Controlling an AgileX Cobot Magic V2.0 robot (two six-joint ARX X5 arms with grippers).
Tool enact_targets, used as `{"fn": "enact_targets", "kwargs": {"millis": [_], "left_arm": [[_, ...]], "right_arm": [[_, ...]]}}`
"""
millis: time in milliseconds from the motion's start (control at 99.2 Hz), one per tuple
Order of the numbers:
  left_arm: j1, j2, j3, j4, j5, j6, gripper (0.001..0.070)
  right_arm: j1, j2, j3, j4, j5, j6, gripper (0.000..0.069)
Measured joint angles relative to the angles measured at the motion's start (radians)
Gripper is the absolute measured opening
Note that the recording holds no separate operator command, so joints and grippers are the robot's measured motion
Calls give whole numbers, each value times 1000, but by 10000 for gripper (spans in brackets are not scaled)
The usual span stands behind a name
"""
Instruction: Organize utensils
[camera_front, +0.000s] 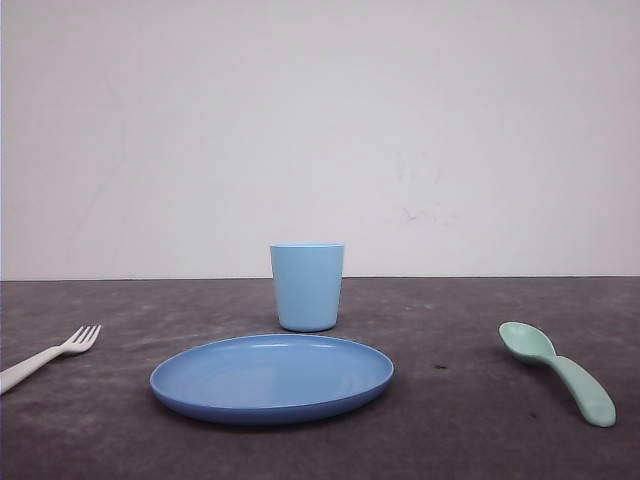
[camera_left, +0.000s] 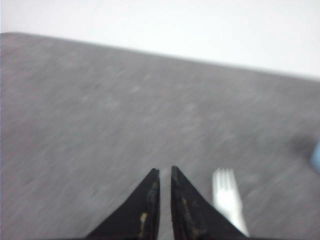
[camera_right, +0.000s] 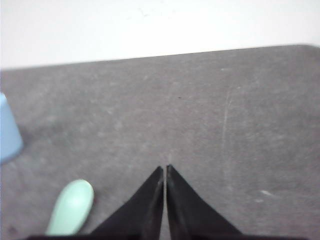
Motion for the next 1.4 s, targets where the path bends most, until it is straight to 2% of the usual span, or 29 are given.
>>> {"fn": "enact_targets", "kwargs": {"millis": [121,232,312,393,585,786,927,1099,1401], "left_arm": [[0,1,24,93,85,-70,14],[0,8,119,100,85,-121,14],[0,25,216,87,87,-131,14],[0,67,325,16,89,-130,14],[0,258,581,-220,119,-61,14],[-1,494,765,-388,163,19,14],[-12,636,782,-427,163,61,14],[-23,767,782,-446,162,78,14],[-27,858,782,-478,159,98,18]], "right_arm": [[0,16,108,-7,-55,99,10],[0,63,263,-69,-68,130,10],[0,127,385,-151,-68,127,10],[0,203,504,-240,-69,103,10],[0,416,739,-424,-69,5,9],[1,622,790,-457,-69,-60,9],[1,764,790,-487,-69,-85,9],[1,893,790,-496,-69,-100,9],[1,979,790,-524,-69,-109,12]]}}
